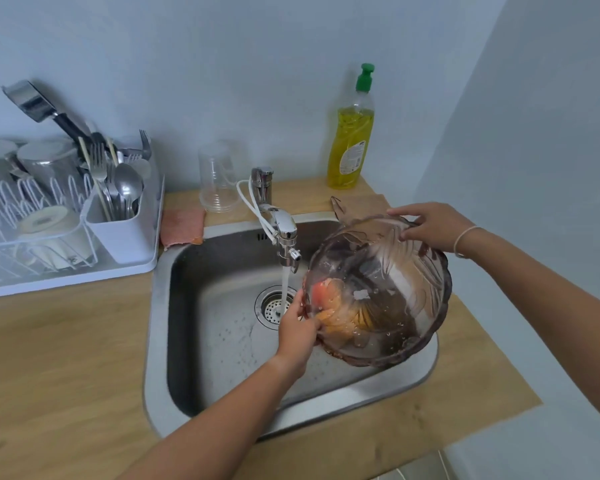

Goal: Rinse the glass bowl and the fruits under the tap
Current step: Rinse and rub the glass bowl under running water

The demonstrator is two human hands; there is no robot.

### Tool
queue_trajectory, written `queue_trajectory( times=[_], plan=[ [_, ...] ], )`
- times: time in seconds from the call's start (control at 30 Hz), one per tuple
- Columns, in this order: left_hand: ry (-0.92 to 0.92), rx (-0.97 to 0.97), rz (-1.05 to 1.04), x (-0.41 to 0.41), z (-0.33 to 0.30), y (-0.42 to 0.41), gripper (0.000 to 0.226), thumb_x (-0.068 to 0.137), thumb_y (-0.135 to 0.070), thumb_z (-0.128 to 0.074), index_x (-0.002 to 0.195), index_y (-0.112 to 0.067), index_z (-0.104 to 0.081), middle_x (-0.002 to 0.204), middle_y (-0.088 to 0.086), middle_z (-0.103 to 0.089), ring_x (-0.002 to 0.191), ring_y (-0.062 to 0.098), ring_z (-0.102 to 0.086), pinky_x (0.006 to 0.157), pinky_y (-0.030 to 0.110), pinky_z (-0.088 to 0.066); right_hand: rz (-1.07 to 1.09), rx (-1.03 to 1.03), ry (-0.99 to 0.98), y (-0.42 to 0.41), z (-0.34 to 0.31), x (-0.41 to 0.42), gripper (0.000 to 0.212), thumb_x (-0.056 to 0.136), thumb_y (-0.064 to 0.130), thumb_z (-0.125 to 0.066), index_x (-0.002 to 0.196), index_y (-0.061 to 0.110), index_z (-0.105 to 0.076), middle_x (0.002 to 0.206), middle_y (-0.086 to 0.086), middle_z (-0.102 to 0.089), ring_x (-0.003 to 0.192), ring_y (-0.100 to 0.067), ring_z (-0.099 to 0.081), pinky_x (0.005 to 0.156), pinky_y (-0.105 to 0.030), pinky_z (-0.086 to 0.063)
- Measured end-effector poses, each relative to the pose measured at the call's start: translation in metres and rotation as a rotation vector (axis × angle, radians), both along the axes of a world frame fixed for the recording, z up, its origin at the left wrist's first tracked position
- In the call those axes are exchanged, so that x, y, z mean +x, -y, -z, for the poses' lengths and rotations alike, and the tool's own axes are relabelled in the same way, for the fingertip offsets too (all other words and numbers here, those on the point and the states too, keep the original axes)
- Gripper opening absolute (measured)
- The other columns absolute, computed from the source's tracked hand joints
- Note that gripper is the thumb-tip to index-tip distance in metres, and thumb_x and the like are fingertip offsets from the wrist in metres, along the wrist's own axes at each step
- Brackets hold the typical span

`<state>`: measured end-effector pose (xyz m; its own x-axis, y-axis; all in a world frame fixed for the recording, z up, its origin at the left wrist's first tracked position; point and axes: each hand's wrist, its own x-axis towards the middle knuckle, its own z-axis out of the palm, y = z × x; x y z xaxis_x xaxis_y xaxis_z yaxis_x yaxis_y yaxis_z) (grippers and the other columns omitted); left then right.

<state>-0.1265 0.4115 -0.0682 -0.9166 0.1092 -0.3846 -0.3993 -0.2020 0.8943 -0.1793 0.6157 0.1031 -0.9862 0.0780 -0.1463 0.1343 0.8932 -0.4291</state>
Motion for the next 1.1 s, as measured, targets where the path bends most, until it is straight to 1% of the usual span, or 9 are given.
queue_trajectory(
  times=[0.07,0.2,0.3,0.5,0.67,0.73,0.83,0.97,1.1],
  plan=[
    [-0.023,-0.017,0.053,0.003,-0.006,0.006,0.062,0.084,0.011,-0.048,0.132,-0.028,-0.046,0.087,-0.002,-0.06,0.061,0.01,-0.056,0.051,0.021,-0.048,0.092,-0.087,0.025,-0.009,0.011,0.014,0.047,0.081,0.013,-0.067,0.121,0.035,-0.058,0.128,-0.014,-0.058,0.057,-0.021,-0.065,0.073,-0.036,-0.053],
    [-0.051,-0.073,0.14,0.006,-0.014,0.021,0.058,0.085,0.011,-0.045,0.131,-0.025,-0.049,0.087,0.001,-0.06,0.062,0.01,-0.054,0.045,0.017,-0.045,0.264,-0.217,0.045,-0.019,0.028,0.048,0.045,0.08,0.012,-0.068,0.118,0.035,-0.059,0.111,-0.009,-0.066,0.066,-0.037,-0.069,0.065,-0.033,-0.055],
    [-0.048,-0.084,0.177,0.006,-0.02,0.03,0.06,0.084,0.009,-0.046,0.133,-0.025,-0.045,0.098,0.005,-0.064,0.071,0.014,-0.058,0.048,0.02,-0.049,0.366,-0.298,0.022,-0.02,0.039,0.073,0.046,0.08,0.011,-0.067,0.121,0.029,-0.058,0.104,-0.011,-0.069,0.045,-0.008,-0.063,0.051,-0.02,-0.05],
    [-0.098,-0.097,0.177,0.018,-0.028,0.041,0.045,0.086,0.007,-0.049,0.093,-0.037,-0.057,0.073,-0.009,-0.066,0.054,0.004,-0.061,0.046,0.019,-0.047,0.481,-0.466,-0.011,-0.017,0.061,0.116,0.044,0.08,0.009,-0.067,0.117,0.031,-0.06,0.099,-0.023,-0.07,0.07,-0.028,-0.058,0.075,-0.045,-0.053],
    [-0.117,-0.139,0.092,0.03,-0.031,0.051,0.046,0.086,0.003,-0.05,0.126,-0.018,-0.055,0.095,-0.001,-0.067,0.072,0.016,-0.056,0.061,0.025,-0.047,0.509,-0.598,-0.038,-0.01,0.076,0.137,0.049,0.079,0.006,-0.067,0.121,0.03,-0.06,0.08,-0.004,-0.069,0.07,-0.03,-0.061,0.071,-0.046,-0.055],
    [-0.134,-0.177,0.081,0.028,-0.038,0.063,0.044,0.086,0.002,-0.051,0.125,-0.017,-0.056,0.103,0.001,-0.068,0.081,0.015,-0.06,0.064,0.022,-0.051,0.523,-0.624,-0.03,0.001,0.09,0.139,0.049,0.078,0.01,-0.068,0.12,0.035,-0.059,0.085,-0.008,-0.071,0.074,-0.037,-0.065,0.076,-0.05,-0.055],
    [-0.195,-0.242,-0.049,0.072,-0.048,0.081,0.04,0.086,0.005,-0.05,0.115,-0.022,-0.059,0.094,-0.005,-0.068,0.082,0.008,-0.064,0.062,0.014,-0.053,0.439,-0.685,-0.024,0.014,0.096,0.152,0.045,0.081,0.014,-0.065,0.119,0.037,-0.059,0.085,-0.016,-0.07,0.07,-0.035,-0.064,0.06,-0.037,-0.054],
    [-0.215,-0.332,-0.203,0.113,-0.05,0.114,0.04,0.086,0.001,-0.053,0.124,-0.009,-0.058,0.112,0.006,-0.067,0.099,0.019,-0.064,0.086,0.031,-0.054,0.273,-0.741,0.003,0.045,0.098,0.171,0.043,0.087,0.009,-0.059,0.125,0.029,-0.054,0.096,-0.008,-0.065,0.075,-0.022,-0.062,0.054,-0.025,-0.05],
    [-0.246,-0.396,-0.238,0.118,-0.059,0.134,0.038,0.086,-0.002,-0.054,0.123,-0.012,-0.059,0.111,0.003,-0.067,0.098,0.015,-0.063,0.078,0.021,-0.053,0.273,-0.83,-0.008,0.065,0.099,0.171,0.045,0.087,0.008,-0.058,0.128,0.026,-0.053,0.099,-0.011,-0.065,0.079,-0.022,-0.063,0.057,-0.027,-0.051]
  ],
)
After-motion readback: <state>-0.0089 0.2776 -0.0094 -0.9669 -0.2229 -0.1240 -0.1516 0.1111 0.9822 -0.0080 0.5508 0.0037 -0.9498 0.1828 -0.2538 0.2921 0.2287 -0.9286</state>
